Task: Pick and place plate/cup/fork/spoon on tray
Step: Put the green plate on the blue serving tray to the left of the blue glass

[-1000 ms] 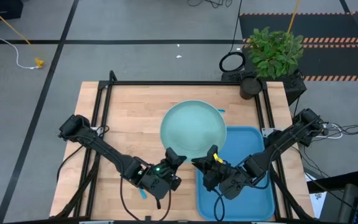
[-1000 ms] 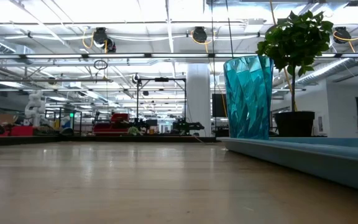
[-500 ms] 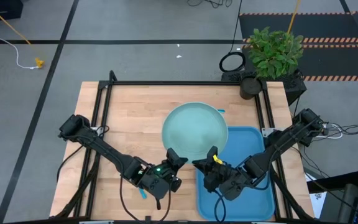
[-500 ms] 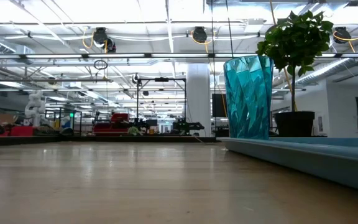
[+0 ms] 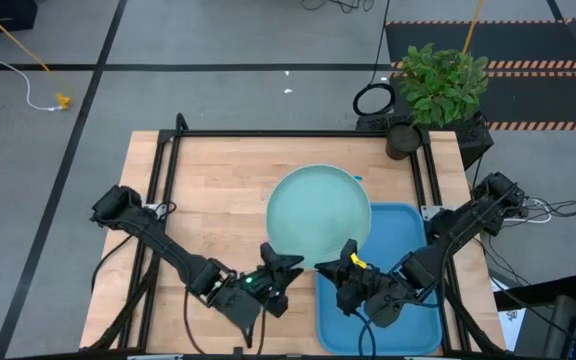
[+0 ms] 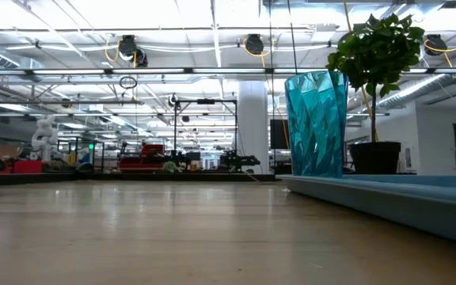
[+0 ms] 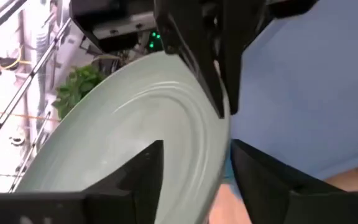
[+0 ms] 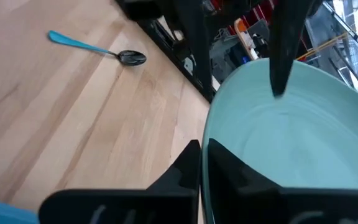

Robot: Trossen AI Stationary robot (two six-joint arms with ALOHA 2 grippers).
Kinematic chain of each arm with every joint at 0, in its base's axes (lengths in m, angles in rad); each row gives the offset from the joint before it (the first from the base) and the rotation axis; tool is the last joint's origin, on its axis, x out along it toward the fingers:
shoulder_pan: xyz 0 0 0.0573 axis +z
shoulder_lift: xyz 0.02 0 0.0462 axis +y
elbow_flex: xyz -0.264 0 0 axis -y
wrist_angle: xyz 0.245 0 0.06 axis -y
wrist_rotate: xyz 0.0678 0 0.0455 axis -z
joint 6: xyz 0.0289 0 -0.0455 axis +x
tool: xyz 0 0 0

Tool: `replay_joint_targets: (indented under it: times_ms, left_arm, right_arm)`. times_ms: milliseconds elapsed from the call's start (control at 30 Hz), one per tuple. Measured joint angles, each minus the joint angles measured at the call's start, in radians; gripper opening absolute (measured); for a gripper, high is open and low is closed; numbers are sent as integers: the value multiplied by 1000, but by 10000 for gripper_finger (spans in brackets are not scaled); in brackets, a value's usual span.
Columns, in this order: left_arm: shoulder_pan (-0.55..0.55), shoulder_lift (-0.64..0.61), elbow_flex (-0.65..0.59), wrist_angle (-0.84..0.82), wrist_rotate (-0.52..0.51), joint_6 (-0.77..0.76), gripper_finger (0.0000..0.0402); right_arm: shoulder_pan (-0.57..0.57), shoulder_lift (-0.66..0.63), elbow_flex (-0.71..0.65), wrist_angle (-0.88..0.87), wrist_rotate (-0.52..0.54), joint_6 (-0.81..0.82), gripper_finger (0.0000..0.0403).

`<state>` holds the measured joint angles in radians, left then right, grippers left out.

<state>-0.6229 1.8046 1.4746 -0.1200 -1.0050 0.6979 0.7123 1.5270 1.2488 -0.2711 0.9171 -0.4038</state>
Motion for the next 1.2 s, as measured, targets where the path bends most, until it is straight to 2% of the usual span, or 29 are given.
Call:
replay_joint_targets:
  times_ms: [100,200,333,567,767,967,1200]
  left_arm:
    - [-29,-6,0,-2,-2,0,210]
    - [-57,-12,0,-7,-50,8,215]
    - [-87,-27,0,3,-120,8,216]
    - [-119,-46,-1,2,-167,-64,216]
    - [-124,-47,-2,2,-183,-154,216]
    - [-120,-47,-3,-19,-185,-251,216]
    - [-120,-47,-3,-57,-183,-375,216]
  right_arm:
    - [29,-14,0,1,25,10,1]
    - [54,-31,0,4,12,51,1]
    - [90,-53,0,1,-58,143,1]
    - [186,-64,1,-3,-59,311,0]
    - [251,-65,2,-37,-60,491,0]
    - [303,-65,2,-160,-62,729,2]
    - [355,-65,-20,-226,-148,994,3]
